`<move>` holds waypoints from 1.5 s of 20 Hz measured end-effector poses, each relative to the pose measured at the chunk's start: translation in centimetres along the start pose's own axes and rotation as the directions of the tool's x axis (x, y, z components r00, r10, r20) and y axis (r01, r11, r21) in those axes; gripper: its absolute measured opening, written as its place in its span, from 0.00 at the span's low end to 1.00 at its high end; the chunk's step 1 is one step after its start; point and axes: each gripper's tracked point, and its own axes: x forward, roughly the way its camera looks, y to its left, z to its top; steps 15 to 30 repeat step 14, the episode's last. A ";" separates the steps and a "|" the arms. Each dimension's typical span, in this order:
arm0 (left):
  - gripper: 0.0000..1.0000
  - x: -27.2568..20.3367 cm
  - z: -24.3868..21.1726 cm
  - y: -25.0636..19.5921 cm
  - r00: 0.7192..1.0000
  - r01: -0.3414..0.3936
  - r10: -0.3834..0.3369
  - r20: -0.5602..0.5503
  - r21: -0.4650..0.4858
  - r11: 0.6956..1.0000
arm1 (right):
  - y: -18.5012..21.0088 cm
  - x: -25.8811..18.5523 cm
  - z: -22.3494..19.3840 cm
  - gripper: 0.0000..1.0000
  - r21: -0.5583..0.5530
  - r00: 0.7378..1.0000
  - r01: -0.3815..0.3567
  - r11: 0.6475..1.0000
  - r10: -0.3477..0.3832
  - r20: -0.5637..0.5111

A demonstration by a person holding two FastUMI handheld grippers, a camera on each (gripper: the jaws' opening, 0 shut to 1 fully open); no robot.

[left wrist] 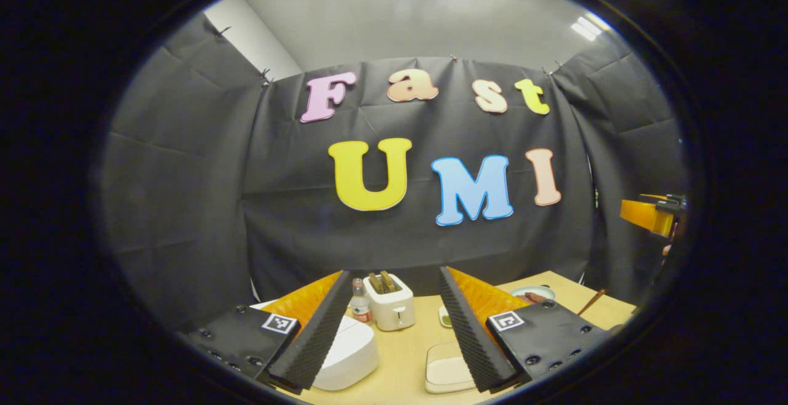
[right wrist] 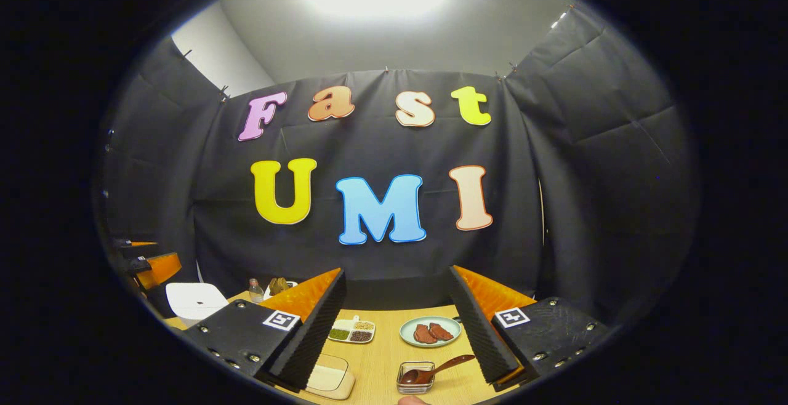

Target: Close the left gripper, press the button to open the rice cooker; take a wooden spoon from the chopstick holder with the right hand, scoop a spoonful of rice and pour it into the rice cooker, then put the wooden spoon back into the chopstick holder.

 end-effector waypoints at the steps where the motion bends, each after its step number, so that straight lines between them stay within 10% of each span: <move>1: 0.98 -0.3 0.1 -0.6 1.000 0.009 -0.009 0.015 0.011 1.000 | 0.2 -0.1 -0.5 0.99 -0.007 1.000 -0.003 1.000 0.003 -0.012; 30: 0.96 0.0 0.0 -1.0 0.998 -0.062 0.062 0.015 -0.015 0.998 | 3.0 0.0 -1.4 0.99 -0.038 0.999 -0.044 0.998 0.044 -0.014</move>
